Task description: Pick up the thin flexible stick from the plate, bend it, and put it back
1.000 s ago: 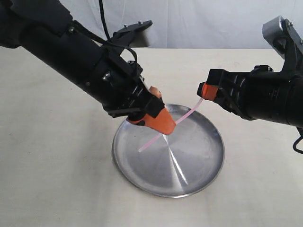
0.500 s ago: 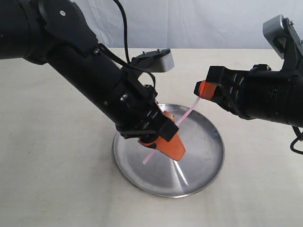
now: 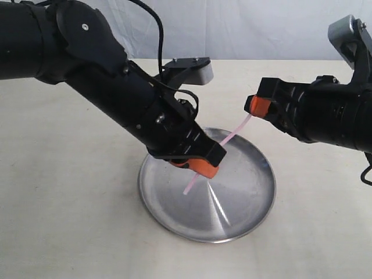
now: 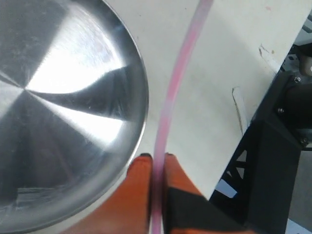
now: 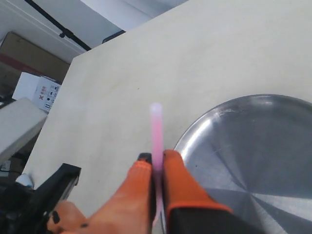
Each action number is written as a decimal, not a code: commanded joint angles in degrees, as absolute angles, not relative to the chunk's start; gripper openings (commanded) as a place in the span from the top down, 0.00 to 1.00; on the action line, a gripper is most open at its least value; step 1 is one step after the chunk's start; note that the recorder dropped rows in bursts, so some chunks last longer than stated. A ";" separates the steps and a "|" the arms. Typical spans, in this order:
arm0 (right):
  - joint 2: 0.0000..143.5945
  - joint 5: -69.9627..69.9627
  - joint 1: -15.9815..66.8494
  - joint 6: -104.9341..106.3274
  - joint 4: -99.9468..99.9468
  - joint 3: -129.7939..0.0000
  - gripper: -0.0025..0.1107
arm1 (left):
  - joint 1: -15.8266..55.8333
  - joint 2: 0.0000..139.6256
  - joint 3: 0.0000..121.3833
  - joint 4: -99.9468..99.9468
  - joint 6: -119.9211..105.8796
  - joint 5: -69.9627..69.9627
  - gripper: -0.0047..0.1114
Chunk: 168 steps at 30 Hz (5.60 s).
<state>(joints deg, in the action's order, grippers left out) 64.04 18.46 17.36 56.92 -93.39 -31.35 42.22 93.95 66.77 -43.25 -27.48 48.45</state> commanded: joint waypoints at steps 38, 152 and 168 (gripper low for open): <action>63.65 25.08 17.40 56.93 -85.94 -31.14 0.99 | 42.34 89.91 67.02 -50.99 -29.15 31.99 0.96; 64.52 18.57 20.78 56.98 -89.42 -31.14 0.99 | 42.42 93.99 67.02 -54.15 -36.08 38.58 0.96; 64.52 14.84 20.78 56.98 -87.46 -31.14 0.99 | 42.21 93.99 67.02 -26.39 -12.02 39.82 0.96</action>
